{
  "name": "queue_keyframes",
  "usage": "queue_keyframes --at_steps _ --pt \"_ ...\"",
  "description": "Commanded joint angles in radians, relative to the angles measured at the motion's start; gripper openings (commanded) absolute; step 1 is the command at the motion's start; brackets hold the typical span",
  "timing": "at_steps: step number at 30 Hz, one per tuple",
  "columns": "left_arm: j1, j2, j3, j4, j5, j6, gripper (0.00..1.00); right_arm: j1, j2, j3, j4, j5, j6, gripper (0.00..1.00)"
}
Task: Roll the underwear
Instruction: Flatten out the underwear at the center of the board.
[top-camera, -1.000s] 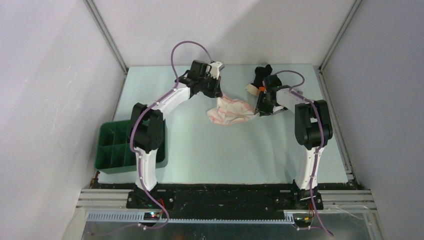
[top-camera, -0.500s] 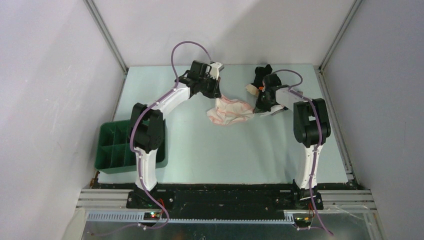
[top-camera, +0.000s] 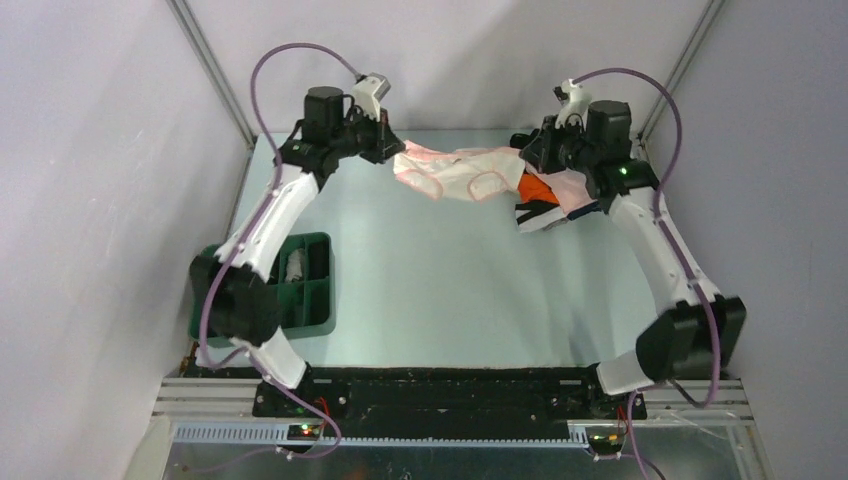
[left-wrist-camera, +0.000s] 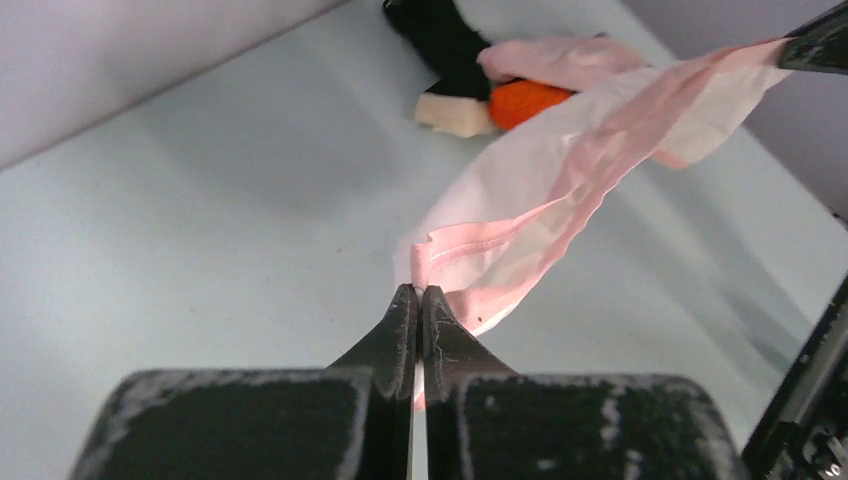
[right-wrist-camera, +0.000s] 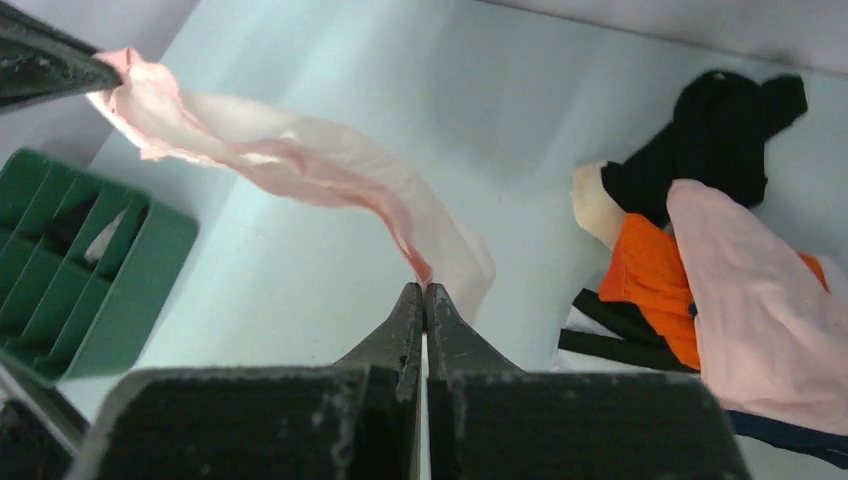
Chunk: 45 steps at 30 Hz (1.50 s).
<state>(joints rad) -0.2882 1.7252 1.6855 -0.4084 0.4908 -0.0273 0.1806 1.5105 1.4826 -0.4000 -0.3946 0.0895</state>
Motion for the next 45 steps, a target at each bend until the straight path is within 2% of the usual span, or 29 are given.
queue_keyframes --at_steps 1,6,15,20,23,27,32,37,45 --pt "-0.021 -0.193 -0.147 0.085 0.067 -0.034 0.00 0.049 -0.161 -0.103 0.003 -0.080 -0.130 0.00" --pt "-0.028 -0.327 -0.280 0.097 0.086 -0.062 0.00 0.081 -0.337 -0.206 -0.053 -0.106 -0.154 0.00" --pt "-0.095 -0.566 -0.583 0.087 0.113 -0.021 0.00 0.126 -0.520 -0.318 -0.161 -0.203 -0.141 0.00" --pt "-0.104 -0.711 -0.788 0.122 0.156 -0.038 0.00 0.143 -0.692 -0.482 -0.204 -0.269 -0.066 0.00" --pt "-0.102 -0.769 -0.852 0.141 0.178 -0.042 0.00 0.159 -0.787 -0.556 -0.236 -0.283 -0.040 0.00" --pt "-0.102 -0.812 -0.871 0.106 0.203 -0.038 0.00 0.152 -0.831 -0.598 -0.260 -0.338 -0.004 0.00" --pt "-0.102 -0.751 -0.847 0.087 0.184 -0.067 0.00 0.130 -0.781 -0.606 -0.262 -0.387 0.025 0.00" --pt "-0.096 -0.566 -0.805 0.137 0.025 -0.096 0.00 0.083 -0.677 -0.656 -0.170 -0.348 0.023 0.00" --pt "-0.085 -0.216 -0.703 0.269 -0.053 -0.162 0.00 -0.047 -0.255 -0.654 0.079 -0.316 0.007 0.00"
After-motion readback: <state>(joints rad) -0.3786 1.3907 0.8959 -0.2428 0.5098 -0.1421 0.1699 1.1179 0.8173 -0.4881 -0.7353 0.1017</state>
